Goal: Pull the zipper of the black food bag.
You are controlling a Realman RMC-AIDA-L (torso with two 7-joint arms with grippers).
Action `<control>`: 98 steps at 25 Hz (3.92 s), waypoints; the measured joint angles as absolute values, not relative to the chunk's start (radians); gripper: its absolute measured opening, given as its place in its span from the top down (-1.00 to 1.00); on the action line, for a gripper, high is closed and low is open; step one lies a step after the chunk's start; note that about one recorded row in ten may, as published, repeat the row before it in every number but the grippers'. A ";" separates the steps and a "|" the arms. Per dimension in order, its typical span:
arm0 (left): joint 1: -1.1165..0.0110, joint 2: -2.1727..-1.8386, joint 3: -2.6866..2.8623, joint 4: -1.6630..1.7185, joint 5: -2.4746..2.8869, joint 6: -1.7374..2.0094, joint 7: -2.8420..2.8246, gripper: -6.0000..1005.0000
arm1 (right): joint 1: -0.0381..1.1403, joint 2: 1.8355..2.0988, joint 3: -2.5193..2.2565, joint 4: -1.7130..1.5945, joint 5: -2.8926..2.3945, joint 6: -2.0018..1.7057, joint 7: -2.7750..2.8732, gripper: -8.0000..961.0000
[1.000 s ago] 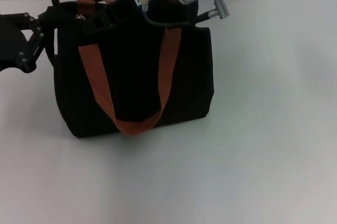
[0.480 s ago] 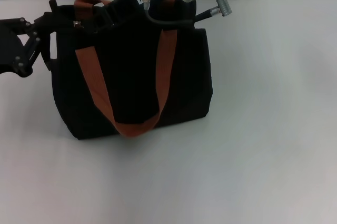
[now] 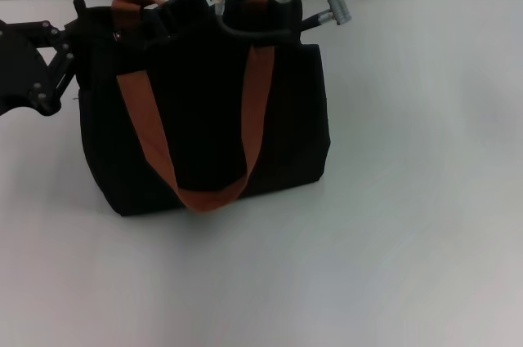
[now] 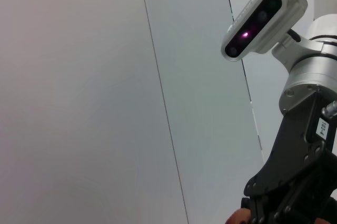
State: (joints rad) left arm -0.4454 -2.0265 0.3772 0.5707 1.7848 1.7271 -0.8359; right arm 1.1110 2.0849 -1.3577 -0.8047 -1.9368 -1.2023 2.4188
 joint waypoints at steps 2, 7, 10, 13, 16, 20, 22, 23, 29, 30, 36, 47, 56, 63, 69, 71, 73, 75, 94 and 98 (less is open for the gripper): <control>-0.447 -2.027 0.377 0.571 1.785 1.728 -0.836 0.74 | 1.115 2.086 -1.362 -0.804 -1.945 -1.196 2.425 0.99; -0.451 -2.028 0.377 0.571 1.784 1.728 -0.838 0.74 | 1.120 2.088 -1.364 -0.805 -1.968 -1.185 2.436 0.99; -0.451 -2.028 0.373 0.571 1.784 1.729 -0.839 0.74 | 1.121 2.088 -1.366 -0.807 -1.995 -1.179 2.451 0.99; -0.453 -2.028 0.372 0.571 1.784 1.729 -0.840 0.74 | 1.120 2.088 -1.367 -0.810 -2.012 -1.176 2.463 0.99; -0.454 -2.027 0.372 0.571 1.784 1.729 -0.840 0.73 | 1.115 2.088 -1.367 -0.815 -2.031 -1.178 2.478 0.99; -0.457 -2.027 0.371 0.571 1.784 1.725 -0.840 0.73 | 1.110 2.087 -1.367 -0.818 -2.048 -1.181 2.491 0.99; -0.458 -2.027 0.371 0.571 1.783 1.722 -0.843 0.73 | 1.106 2.087 -1.367 -0.825 -2.069 -1.182 2.507 0.98; -0.459 -2.027 0.371 0.571 1.783 1.722 -0.843 0.73 | 1.091 2.086 -1.367 -0.849 -2.094 -1.182 2.529 0.98; -0.459 -2.025 0.371 0.571 1.782 1.718 -0.843 0.73 | 1.035 2.085 -1.367 -0.936 -2.142 -1.190 2.579 0.97; -0.459 -2.025 0.371 0.571 1.782 1.718 -0.844 0.73 | 1.025 2.084 -1.366 -0.954 -2.153 -1.194 2.589 0.97; -0.459 -2.022 0.368 0.571 1.778 1.708 -0.853 0.72 | 0.968 2.084 -1.354 -1.035 -2.216 -1.222 2.632 0.95; -0.460 -2.022 0.368 0.570 1.772 1.689 -0.854 0.72 | 0.834 2.081 -1.301 -1.190 -2.271 -1.273 2.667 0.93; -0.460 -2.022 0.369 0.569 1.771 1.689 -0.857 0.71 | 0.779 2.082 -1.244 -1.240 -2.246 -1.319 2.648 0.91; -0.460 -2.022 0.374 0.565 1.770 1.688 -0.869 0.71 | 0.653 2.082 -1.087 -1.191 -1.926 -1.360 2.338 0.90; -0.455 -2.024 0.376 0.566 1.775 1.695 -0.900 0.70 | 0.563 2.078 -0.947 -1.061 -1.641 -1.527 1.989 0.80; -0.451 -2.024 0.384 0.564 1.777 1.702 -0.914 0.70 | 0.542 2.068 -0.892 -0.967 -1.568 -1.645 1.830 0.62; -0.444 -2.024 0.396 0.562 1.780 1.713 -0.938 0.70 | 0.515 2.033 -0.840 -0.805 -1.542 -1.831 1.580 0.45; -0.442 -2.024 0.399 0.561 1.780 1.717 -0.949 0.70 | 0.506 2.018 -0.835 -0.751 -1.547 -1.877 1.501 0.25; -0.436 -2.005 0.426 0.578 1.829 1.677 -1.197 0.69 | 0.357 2.070 -0.826 -0.574 -1.945 -1.841 0.957 -0.57; -0.436 -1.997 0.428 0.604 1.854 1.678 -1.245 0.68 | 0.359 2.071 -0.826 -0.570 -1.946 -1.835 0.961 -0.57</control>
